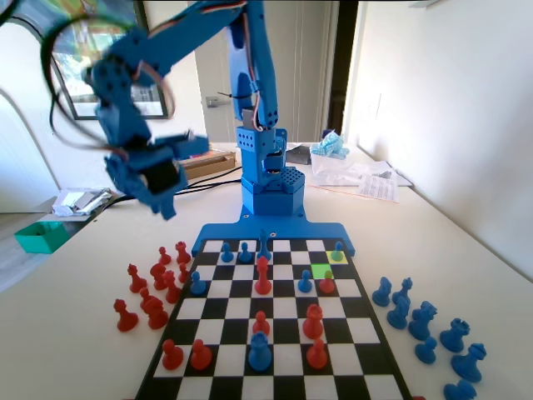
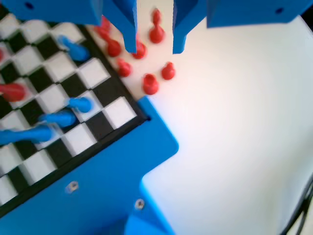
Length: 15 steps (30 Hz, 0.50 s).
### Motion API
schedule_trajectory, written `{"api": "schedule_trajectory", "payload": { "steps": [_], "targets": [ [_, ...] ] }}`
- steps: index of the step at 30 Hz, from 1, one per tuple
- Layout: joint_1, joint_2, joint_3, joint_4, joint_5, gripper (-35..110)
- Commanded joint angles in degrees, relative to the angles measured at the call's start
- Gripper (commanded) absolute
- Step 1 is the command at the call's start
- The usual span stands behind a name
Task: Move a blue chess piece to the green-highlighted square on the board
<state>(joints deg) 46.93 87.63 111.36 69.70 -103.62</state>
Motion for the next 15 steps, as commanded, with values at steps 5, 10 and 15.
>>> {"api": "schedule_trajectory", "payload": {
  "steps": [5,10,15],
  "targets": [
    [-16.26,17.05,3.25,2.46,12.48,11],
    [-29.62,23.55,8.79,-1.05,22.85,10],
    [-39.90,26.46,12.04,-4.31,30.85,10]
  ]
}}
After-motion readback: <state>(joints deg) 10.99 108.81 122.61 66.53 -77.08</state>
